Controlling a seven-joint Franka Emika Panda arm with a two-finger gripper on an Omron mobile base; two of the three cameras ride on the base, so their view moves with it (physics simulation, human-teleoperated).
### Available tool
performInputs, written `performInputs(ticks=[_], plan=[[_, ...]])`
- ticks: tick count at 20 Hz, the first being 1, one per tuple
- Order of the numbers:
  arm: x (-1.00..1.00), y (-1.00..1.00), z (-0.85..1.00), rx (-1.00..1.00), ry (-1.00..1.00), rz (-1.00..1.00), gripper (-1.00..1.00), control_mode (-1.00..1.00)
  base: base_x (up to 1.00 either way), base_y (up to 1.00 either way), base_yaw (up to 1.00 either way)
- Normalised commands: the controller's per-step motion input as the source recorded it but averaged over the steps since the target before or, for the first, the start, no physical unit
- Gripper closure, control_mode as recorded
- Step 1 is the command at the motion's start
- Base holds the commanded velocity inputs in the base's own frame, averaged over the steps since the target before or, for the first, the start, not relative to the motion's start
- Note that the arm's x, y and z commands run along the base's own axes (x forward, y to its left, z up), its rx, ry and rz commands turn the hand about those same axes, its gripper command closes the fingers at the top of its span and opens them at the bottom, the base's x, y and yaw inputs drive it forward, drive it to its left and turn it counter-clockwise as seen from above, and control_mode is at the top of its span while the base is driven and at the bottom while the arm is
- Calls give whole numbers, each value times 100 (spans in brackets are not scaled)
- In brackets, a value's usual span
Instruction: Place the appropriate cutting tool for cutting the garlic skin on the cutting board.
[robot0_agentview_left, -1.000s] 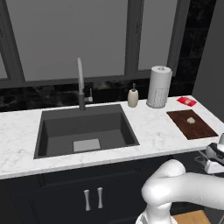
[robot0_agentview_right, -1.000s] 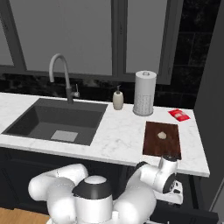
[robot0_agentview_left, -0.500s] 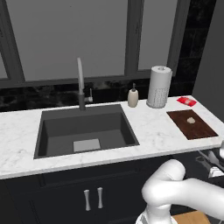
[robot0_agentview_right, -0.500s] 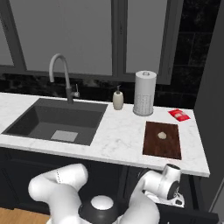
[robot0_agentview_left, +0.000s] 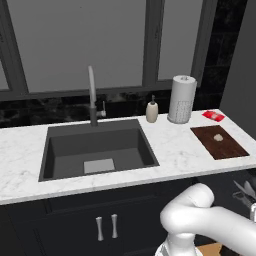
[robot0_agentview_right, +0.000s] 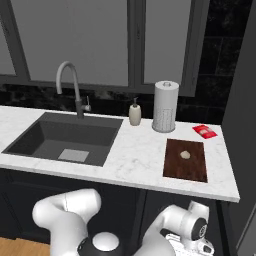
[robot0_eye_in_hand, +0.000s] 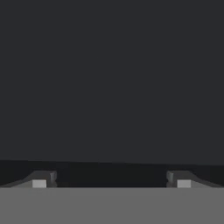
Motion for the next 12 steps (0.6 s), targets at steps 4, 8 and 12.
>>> performInputs(ticks=[4,8,12], plan=[[-74,0,15,0,19,0,-100,-100,0,0,0],[-3,-10,55,0,5,0,-100,-100,0,0,0],[26,-37,33,0,0,0,-100,-100,0,0,0]])
